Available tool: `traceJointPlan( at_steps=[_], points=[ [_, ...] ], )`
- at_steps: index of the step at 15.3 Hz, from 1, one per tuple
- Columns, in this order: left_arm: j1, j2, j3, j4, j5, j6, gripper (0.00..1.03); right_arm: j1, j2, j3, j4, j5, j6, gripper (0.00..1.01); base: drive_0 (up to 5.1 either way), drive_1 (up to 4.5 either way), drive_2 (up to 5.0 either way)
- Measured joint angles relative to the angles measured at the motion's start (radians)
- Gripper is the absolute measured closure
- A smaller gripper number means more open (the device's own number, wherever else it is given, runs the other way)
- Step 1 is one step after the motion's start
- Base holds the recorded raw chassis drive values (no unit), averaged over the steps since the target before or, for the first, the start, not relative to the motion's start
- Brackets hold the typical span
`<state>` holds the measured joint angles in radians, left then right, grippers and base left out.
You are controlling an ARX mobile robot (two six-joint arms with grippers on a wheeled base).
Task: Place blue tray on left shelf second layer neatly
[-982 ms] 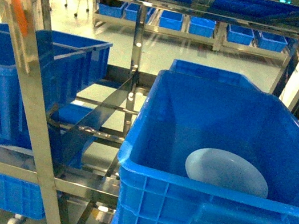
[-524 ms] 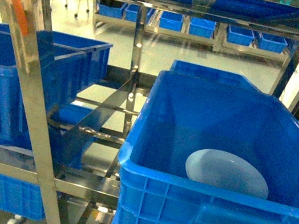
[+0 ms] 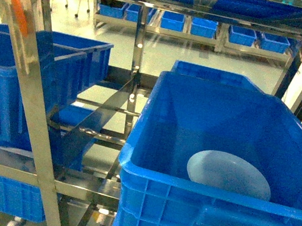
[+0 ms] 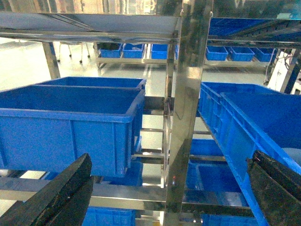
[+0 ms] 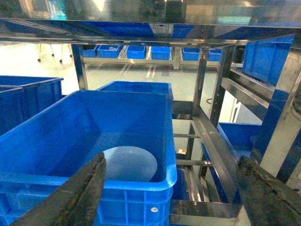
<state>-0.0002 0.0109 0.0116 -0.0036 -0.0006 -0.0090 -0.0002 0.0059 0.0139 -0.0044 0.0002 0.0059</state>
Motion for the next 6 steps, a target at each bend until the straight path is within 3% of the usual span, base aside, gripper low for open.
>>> traceJointPlan(
  at_steps=[3,6],
  points=[
    [0.000,0.000,0.000,0.000,0.000,0.000,0.05,0.000,0.000,0.000,0.000,0.000,0.000,0.02,0.0,0.00,0.0],
    [0.000,0.000,0.000,0.000,0.000,0.000,0.05,0.000,0.000,0.000,0.000,0.000,0.000,0.03,0.0,0.00,0.0]
  ],
)
